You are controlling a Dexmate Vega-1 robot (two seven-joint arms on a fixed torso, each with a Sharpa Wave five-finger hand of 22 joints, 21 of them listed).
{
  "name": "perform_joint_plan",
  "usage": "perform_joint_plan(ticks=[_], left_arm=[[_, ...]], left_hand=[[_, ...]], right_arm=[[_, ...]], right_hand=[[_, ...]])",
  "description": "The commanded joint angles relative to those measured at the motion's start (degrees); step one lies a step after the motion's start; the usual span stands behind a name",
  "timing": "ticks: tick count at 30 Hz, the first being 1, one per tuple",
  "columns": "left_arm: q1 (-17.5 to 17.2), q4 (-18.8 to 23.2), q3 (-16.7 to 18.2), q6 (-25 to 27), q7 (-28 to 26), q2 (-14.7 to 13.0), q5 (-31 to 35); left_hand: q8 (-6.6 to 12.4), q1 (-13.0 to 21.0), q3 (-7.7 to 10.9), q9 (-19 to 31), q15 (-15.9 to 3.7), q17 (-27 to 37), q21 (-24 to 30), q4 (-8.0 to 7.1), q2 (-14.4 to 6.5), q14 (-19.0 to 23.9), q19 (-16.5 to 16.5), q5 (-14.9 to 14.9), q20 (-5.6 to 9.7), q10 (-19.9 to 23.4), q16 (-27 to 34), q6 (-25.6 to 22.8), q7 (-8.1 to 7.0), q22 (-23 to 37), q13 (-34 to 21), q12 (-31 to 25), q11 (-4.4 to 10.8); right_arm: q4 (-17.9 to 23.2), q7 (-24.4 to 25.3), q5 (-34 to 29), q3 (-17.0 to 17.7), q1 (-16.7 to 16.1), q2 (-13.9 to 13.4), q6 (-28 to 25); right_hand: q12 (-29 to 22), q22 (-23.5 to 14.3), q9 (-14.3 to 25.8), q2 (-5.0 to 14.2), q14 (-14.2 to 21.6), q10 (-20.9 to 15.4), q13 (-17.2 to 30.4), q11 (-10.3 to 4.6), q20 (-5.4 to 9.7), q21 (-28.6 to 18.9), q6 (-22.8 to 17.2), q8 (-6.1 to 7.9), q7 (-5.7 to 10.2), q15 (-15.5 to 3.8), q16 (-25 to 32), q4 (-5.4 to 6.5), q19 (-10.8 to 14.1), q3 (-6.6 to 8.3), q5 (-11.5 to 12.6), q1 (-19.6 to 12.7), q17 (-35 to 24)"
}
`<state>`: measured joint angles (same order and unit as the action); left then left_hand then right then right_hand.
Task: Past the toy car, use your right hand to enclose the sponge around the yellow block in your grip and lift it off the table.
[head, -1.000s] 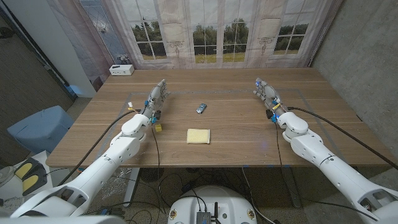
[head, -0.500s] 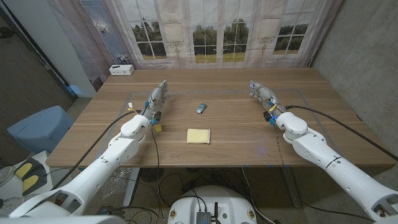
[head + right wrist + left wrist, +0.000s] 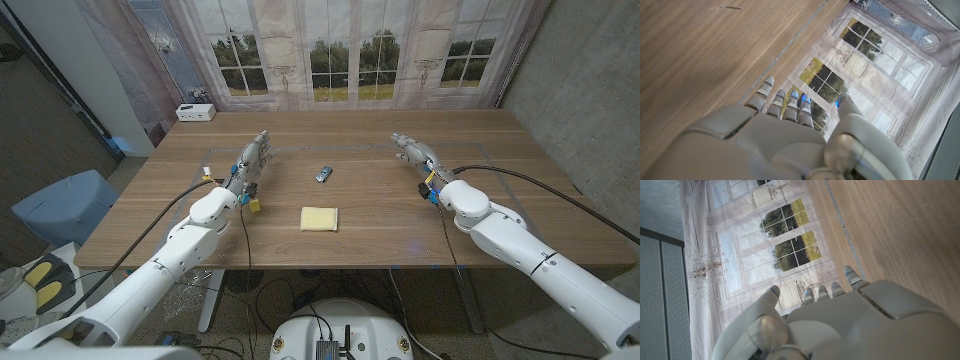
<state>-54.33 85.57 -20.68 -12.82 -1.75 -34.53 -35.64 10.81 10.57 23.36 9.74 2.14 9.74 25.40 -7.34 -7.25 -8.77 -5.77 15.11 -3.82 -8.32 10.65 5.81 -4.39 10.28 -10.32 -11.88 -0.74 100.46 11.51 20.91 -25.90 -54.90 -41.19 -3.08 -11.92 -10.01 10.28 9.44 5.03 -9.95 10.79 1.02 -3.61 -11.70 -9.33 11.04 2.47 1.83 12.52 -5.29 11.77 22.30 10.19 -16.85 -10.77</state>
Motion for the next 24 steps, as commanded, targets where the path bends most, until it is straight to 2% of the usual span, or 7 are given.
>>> perform_joint_plan(ticks=[1, 13, 24], left_arm=[[-3.55, 5.18, 1.35, 1.41, -2.03, -3.12, 0.67], [-7.05, 9.13, 2.94, 1.98, -4.28, -5.34, 1.37], [-9.84, 13.03, 4.4, 3.21, -6.43, -7.29, 2.18]], left_hand=[[0.3, 0.13, 0.12, 0.21, -0.03, 0.24, -0.27, 0.34, 0.75, 0.39, -0.03, -0.11, -0.52, 0.37, 0.29, -0.56, -0.19, 0.09, -0.13, -0.28, -0.09], [0.25, 0.08, -0.03, 0.22, 0.21, 0.23, -0.43, 0.51, 0.96, 0.89, 0.3, -0.2, -1.45, 1.18, 0.31, -1.04, -0.16, 0.1, -0.15, -0.46, -0.51], [0.13, 0.03, -0.15, 0.23, 0.25, 0.23, -0.58, 0.62, 1.12, 1.12, 0.49, -0.26, -1.66, 1.42, 0.27, -1.14, -0.29, 0.12, -0.16, -0.44, -0.62]], right_arm=[[8.3, 3.38, -4.87, -1.62, -1.5, -2.37, -7.38], [15.53, 5.22, -10.34, -4.04, -1.08, -3.76, -16.09], [18.75, 3.94, -13.85, -6.45, 0.34, -4.25, -20.46]], right_hand=[[-0.25, -0.19, 0.11, 0.25, 0.54, -0.5, 0.23, -0.08, -0.11, -0.39, -0.67, 0.31, 0.19, -0.1, 0.37, -0.1, 0.47, 0.35, 0.27, -0.78, -0.13], [-0.16, -0.19, 0.12, 0.56, 0.92, -0.8, 0.25, -0.39, 0.05, -0.41, -1.12, 0.31, 0.46, -0.77, 0.42, -0.23, 0.74, 0.82, 0.35, -1.49, -0.22], [-0.12, -0.18, 0.14, 0.55, 1.19, -1.2, 0.26, -0.61, 0.01, -0.4, -1.41, 0.25, 0.74, -1.26, 0.41, -0.38, 0.98, 1.13, 0.38, -2.11, -0.28]])
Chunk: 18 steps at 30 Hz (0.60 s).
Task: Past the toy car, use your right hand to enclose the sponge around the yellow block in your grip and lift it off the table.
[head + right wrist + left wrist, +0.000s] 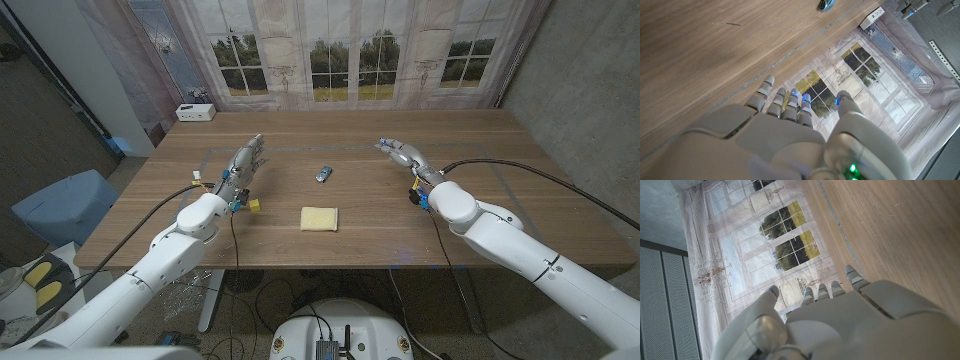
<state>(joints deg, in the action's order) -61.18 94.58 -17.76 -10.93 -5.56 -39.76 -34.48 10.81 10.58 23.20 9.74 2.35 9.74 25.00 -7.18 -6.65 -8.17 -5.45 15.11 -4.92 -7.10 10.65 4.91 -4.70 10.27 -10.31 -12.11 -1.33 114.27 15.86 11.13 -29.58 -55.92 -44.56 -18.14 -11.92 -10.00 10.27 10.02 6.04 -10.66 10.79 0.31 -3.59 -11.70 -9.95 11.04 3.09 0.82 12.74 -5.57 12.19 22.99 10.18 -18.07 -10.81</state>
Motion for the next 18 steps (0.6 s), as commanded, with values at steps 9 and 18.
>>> perform_joint_plan(ticks=[9, 18], left_arm=[[-4.37, 5.88, 2.22, 1.35, -3.57, -2.94, 2.16], [-5.73, 7.35, 2.96, 1.39, -4.25, -3.48, 2.77]], left_hand=[[-0.03, -0.04, -0.13, 0.25, 0.06, 0.23, -0.25, 0.6, 0.6, 0.6, 0.85, -0.32, 1.31, 0.41, 0.14, -0.3, 0.16, 0.14, -0.19, -0.13, -0.11], [-0.11, -0.07, -0.18, 0.25, 0.13, 0.23, -0.39, 0.66, 0.59, 1.08, 1.04, -0.34, 0.32, 0.64, 0.23, -0.33, 0.21, 0.15, -0.19, -0.11, -0.19]], right_arm=[[7.95, -1.77, -7.39, -5.07, 2.44, -1.42, -8.89], [10.7, -1.91, -10.29, -6.63, 2.42, -1.39, -12.22]], right_hand=[[-0.05, -0.19, 0.16, 0.04, 0.31, -0.62, 0.27, -0.24, 0.07, -0.35, -0.97, 0.23, 0.3, -0.49, 0.17, -0.18, 0.61, 0.68, 0.42, -1.31, -0.28], [0.03, -0.19, 0.17, 0.0, 0.41, -0.72, 0.28, -0.46, -0.02, -0.33, -1.06, 0.16, 0.49, -0.79, 0.13, -0.33, 0.7, 0.89, 0.44, -1.78, -0.27]])
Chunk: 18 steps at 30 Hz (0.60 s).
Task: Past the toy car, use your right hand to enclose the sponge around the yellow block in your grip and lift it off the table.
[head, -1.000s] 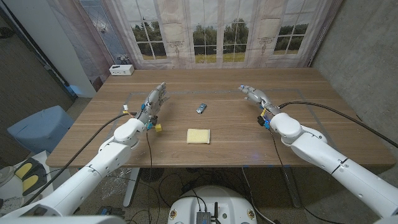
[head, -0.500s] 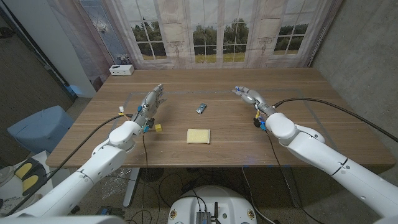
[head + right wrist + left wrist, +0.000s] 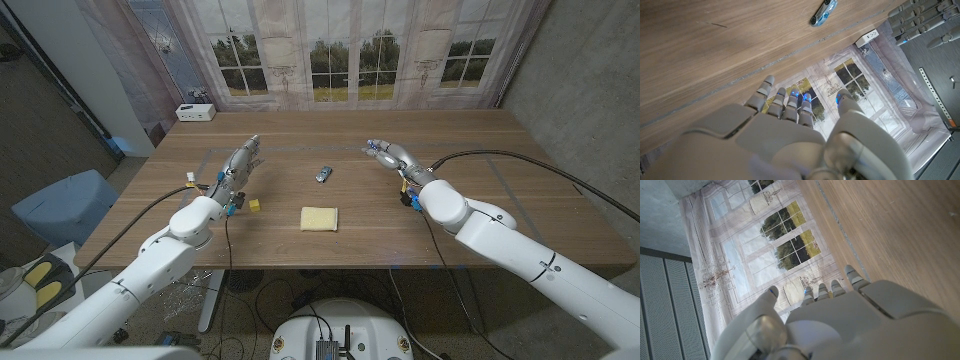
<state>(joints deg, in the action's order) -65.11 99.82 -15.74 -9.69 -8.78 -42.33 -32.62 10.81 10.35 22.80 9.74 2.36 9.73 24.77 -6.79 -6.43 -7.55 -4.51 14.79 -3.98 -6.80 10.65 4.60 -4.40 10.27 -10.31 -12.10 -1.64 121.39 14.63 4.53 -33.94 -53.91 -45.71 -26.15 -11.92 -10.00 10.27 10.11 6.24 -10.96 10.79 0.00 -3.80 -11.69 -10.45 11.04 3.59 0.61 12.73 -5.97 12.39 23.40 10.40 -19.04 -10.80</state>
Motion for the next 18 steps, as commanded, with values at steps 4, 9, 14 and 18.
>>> perform_joint_plan(ticks=[4, 9, 14, 18], left_arm=[[-2.32, 2.4, 1.34, -0.06, -0.7, -1.27, 0.84], [-3.15, 2.54, 1.9, -0.93, -0.46, -1.41, 0.85], [-3.93, 2.39, 2.35, -1.9, 0.18, -1.51, 0.63], [-4.86, 2.33, 2.84, -2.94, 0.25, -1.41, 0.58]], left_hand=[[-0.12, 0.14, 0.2, 0.26, 0.19, 0.24, -0.2, 0.28, 0.37, 0.62, 0.16, -0.02, -0.71, 0.45, 0.26, -0.04, -0.15, 0.15, -0.2, -0.13, 0.08], [-0.15, 0.12, 0.16, 0.26, 0.26, 0.24, -0.25, 0.3, 0.38, 0.76, 0.24, -0.03, -0.78, 0.55, 0.27, -0.04, -0.18, 0.16, -0.2, -0.12, -0.09], [-0.16, 0.1, 0.14, 0.26, 0.2, 0.24, -0.29, 0.32, 0.39, 0.82, 0.31, -0.04, -0.77, 0.63, 0.25, -0.08, -0.22, 0.16, -0.2, -0.12, 0.08], [-0.18, 0.07, 0.1, 0.26, 0.24, 0.24, -0.34, 0.34, 0.41, 0.92, 0.4, -0.05, -0.81, 0.74, 0.25, -0.08, -0.23, 0.16, -0.2, -0.13, 0.01]], right_arm=[[5.07, -0.06, -5.87, -3.73, 0.48, 0.33, -7.09], [6.98, -0.23, -8.41, -5.66, 0.86, 0.56, -10.31], [8.47, -0.07, -10.27, -7.1, 0.81, 1.06, -12.83], [9.25, -0.23, -11.74, -8.36, 0.95, 1.33, -14.27]], right_hand=[[0.07, -0.19, 0.18, -0.1, 0.06, -0.45, 0.28, -0.23, 0.25, -0.31, -0.54, 0.12, 0.15, -0.6, 0.03, 0.03, 0.52, 0.56, 0.23, -1.0, -0.28], [0.1, -0.19, 0.18, -0.1, 0.04, -0.49, 0.28, -0.43, 0.27, -0.31, -0.56, 0.1, 0.21, -0.78, -0.01, -0.03, 0.58, 0.65, 0.25, -1.19, -0.27], [0.13, -0.19, 0.19, -0.08, 0.03, -0.54, 0.29, -0.57, 0.31, -0.32, -0.71, 0.12, 0.25, -0.96, -0.07, -0.15, 0.69, 0.81, 0.27, -1.5, -0.24], [0.12, -0.19, 0.2, -0.1, 0.2, -0.7, 0.29, -0.65, 0.21, -0.36, -0.98, 0.19, 0.32, -1.05, -0.04, -0.23, 0.87, 0.9, 0.28, -1.74, -0.23]])
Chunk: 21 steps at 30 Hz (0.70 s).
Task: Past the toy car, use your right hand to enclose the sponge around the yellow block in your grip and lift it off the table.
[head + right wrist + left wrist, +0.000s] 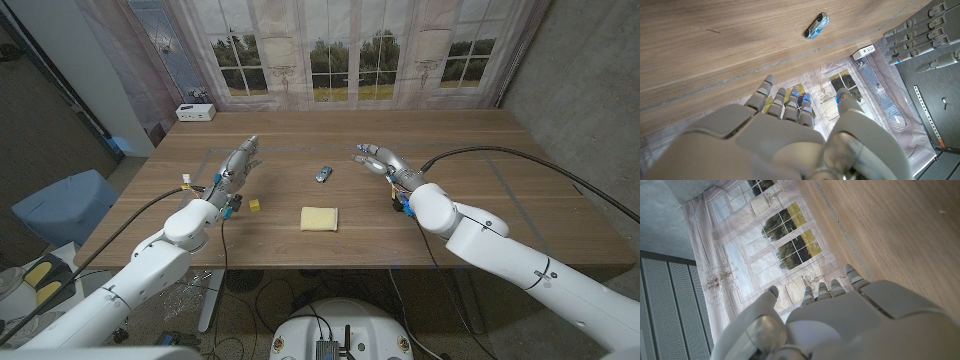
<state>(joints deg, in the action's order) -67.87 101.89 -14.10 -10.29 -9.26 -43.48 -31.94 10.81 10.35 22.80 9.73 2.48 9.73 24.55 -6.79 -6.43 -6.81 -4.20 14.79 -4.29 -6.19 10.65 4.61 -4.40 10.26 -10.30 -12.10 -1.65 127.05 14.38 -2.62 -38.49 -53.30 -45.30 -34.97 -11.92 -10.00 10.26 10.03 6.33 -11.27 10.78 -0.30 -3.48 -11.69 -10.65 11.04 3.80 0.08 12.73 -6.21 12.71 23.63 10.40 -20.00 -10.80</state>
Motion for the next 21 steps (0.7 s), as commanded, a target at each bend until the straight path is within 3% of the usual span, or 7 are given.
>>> perform_joint_plan(ticks=[1, 8, 14, 21], left_arm=[[-2.39, 0.3, 1.35, -2.55, 0.78, -0.27, -0.19], [-4.3, 0.86, 2.59, -3.67, 0.22, -0.45, 0.0], [-6.06, 1.42, 3.68, -4.62, -0.64, -0.15, 0.1], [-6.91, 0.77, 4.37, -5.39, -0.13, 0.04, -0.18]], left_hand=[[-0.19, 0.06, 0.08, 0.26, 0.1, 0.24, -0.1, 0.35, 0.42, 0.19, 0.23, -0.06, -0.33, 0.17, 0.23, -0.08, -0.23, 0.16, -0.21, -0.12, 0.02], [-0.21, 0.03, 0.04, 0.27, 0.12, 0.24, -0.17, 0.39, 0.44, 0.29, 0.4, -0.07, -0.18, 0.32, 0.2, -0.11, -0.19, 0.17, -0.21, -0.12, 0.05], [-0.22, -0.03, -0.03, 0.27, 0.12, 0.24, -0.31, 0.43, 0.43, 0.97, 0.64, -0.09, -1.94, 0.58, 0.34, -0.19, -0.28, 0.18, -0.21, -0.1, 0.19], [-0.17, -0.08, -0.1, 0.27, 0.14, 0.24, -0.37, 0.47, 0.46, 1.37, 0.94, -0.1, -2.31, 0.88, 0.37, -0.44, -0.27, 0.19, -0.21, -0.12, 0.08]], right_arm=[[3.73, 0.08, -4.75, -3.97, 0.26, 1.14, -5.86], [4.8, 0.55, -6.81, -5.49, 0.01, 1.74, -7.6], [6.53, -0.27, -9.3, -7.72, 0.99, 2.15, -12.07], [7.54, -0.74, -11.68, -10.56, 2.17, 3.61, -17.22]], right_hand=[[0.14, -0.2, 0.2, -0.02, 0.2, -0.38, 0.29, -0.36, -0.08, -0.36, -0.85, 0.21, 0.17, -0.65, -0.02, -0.02, 0.55, 0.7, 0.29, -0.83, -0.23], [0.18, -0.2, 0.22, -0.06, 0.41, -0.45, 0.29, -0.63, -0.12, -0.38, -1.32, 0.32, 0.29, -1.0, -0.01, -0.18, 0.71, 0.85, 0.31, -1.22, -0.21], [0.19, -0.21, 0.22, -0.46, 0.74, -0.66, 0.28, -0.97, -0.13, -0.39, -1.89, 0.44, 0.44, -1.23, -0.03, -0.63, 0.88, 0.99, 0.29, -1.84, -0.1], [0.23, -0.25, 0.22, -2.51, 1.43, -1.03, 0.26, -1.64, -0.08, -0.39, -2.96, 0.57, 0.7, -1.59, -0.02, -1.24, 1.12, 0.05, -0.25, -1.91, -0.05]])
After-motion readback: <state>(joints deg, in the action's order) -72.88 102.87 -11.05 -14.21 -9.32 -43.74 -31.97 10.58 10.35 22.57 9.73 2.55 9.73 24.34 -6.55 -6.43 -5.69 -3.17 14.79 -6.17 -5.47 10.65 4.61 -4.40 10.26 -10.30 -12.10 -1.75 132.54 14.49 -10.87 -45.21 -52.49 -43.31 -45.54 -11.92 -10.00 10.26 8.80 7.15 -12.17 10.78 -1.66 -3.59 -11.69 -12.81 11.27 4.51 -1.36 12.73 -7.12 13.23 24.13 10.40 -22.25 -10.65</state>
